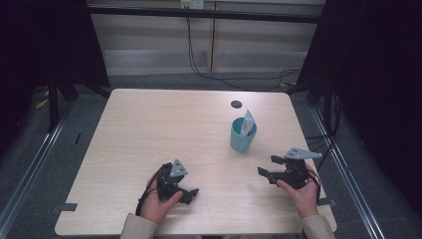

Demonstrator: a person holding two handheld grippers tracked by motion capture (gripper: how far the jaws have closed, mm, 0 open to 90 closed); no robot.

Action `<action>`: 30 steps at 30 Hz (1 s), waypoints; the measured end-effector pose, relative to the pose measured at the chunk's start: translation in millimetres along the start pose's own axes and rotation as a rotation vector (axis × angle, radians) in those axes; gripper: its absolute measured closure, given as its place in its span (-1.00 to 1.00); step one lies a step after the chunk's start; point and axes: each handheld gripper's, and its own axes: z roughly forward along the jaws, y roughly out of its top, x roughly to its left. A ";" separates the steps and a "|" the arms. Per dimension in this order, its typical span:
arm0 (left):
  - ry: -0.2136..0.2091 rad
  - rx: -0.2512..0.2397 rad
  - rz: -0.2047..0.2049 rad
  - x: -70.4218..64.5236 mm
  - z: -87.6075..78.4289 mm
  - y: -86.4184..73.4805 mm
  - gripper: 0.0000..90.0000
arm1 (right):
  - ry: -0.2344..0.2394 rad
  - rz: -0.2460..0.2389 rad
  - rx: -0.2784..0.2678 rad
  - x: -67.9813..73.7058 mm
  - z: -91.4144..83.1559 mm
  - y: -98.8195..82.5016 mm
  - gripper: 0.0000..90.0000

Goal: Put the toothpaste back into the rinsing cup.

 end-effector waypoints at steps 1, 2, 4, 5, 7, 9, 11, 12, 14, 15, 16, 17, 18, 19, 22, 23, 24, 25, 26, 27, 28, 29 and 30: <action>0.000 0.000 0.000 0.0 0.0 0.0 -0.93 | 0.000 0.003 0.002 -0.1 0.0 -1.6 -0.50; 0.000 0.000 0.000 0.0 0.0 0.0 -0.92 | 0.001 0.001 0.002 -0.5 0.4 -3.2 -0.50; 0.000 0.000 0.000 0.0 0.0 0.0 -0.92 | -0.001 0.002 0.011 -0.8 0.3 -6.3 -0.51; 0.000 0.001 -0.001 -0.1 -0.1 0.0 -0.92 | -0.002 -0.002 0.011 -1.3 0.2 -7.9 -0.51; 0.000 0.000 0.000 0.0 0.0 0.0 -0.92 | -0.003 0.003 0.016 -1.5 -0.1 -10.8 -0.51; 0.000 0.001 -0.001 -0.1 -0.1 0.0 -0.92 | -0.006 0.007 0.022 -2.0 -0.5 -13.7 -0.52; 0.001 0.001 -0.002 -0.2 -0.1 -0.1 -0.92 | -0.006 0.006 0.025 -2.6 -0.8 -16.7 -0.52; 0.001 0.000 -0.001 -0.1 0.0 -0.1 -0.92 | -0.006 0.010 0.030 -2.7 -1.1 -18.1 -0.53; 0.001 0.001 -0.002 -0.2 -0.1 -0.1 -0.92 | -0.008 0.004 0.034 -3.7 -1.5 -21.0 -0.53; 0.001 0.001 -0.003 -0.3 -0.1 -0.1 -0.92 | -0.010 0.010 0.038 -3.8 -2.0 -22.4 -0.53; 0.001 0.000 -0.003 -0.3 0.0 -0.1 -0.92 | -0.011 0.012 0.037 -4.3 -2.3 -23.8 -0.53; 0.000 -0.001 -0.002 -0.3 0.0 -0.1 -0.92 | -0.010 0.014 0.039 -4.7 -2.8 -25.1 -0.53; 0.001 0.001 -0.002 -0.3 -0.1 -0.1 -0.92 | -0.013 0.015 0.043 -5.1 -3.2 -26.3 -0.53; 0.000 -0.001 -0.002 -0.3 0.0 -0.1 -0.92 | -0.013 0.011 0.043 -5.6 -3.3 -27.5 -0.54; 0.001 -0.002 -0.002 -0.3 0.1 -0.1 -0.92 | -0.011 0.016 0.045 -6.5 -4.1 -31.1 -0.54; 0.001 -0.002 -0.002 -0.3 0.1 -0.1 -0.92 | -0.014 0.019 0.050 -6.3 -4.2 -32.3 -0.54; 0.001 -0.001 -0.001 -0.2 0.0 -0.1 -0.92 | -0.015 0.018 0.056 -6.5 -4.3 -33.4 -0.55; 0.001 -0.001 -0.002 -0.3 0.1 -0.1 -0.92 | -0.017 0.019 0.057 -6.5 -4.2 -34.7 -0.55; 0.001 -0.001 0.000 -0.2 0.0 -0.1 -0.92 | -0.013 0.015 0.058 -6.9 -4.2 -36.0 -0.55; 0.001 -0.002 -0.002 -0.3 0.1 -0.1 -0.92 | -0.018 0.014 0.063 -7.0 -4.0 -37.4 -0.56; 0.001 -0.002 -0.002 -0.3 0.1 -0.1 -0.93 | -0.022 0.015 0.071 -6.9 -4.2 -38.6 -0.56; 0.001 -0.001 -0.001 -0.3 0.1 -0.1 -0.92 | -0.023 0.010 0.074 -7.4 -4.1 -39.9 -0.56; 0.001 -0.001 -0.001 -0.2 0.0 -0.1 -0.92 | -0.023 0.009 0.080 -7.5 -4.1 -40.9 -0.56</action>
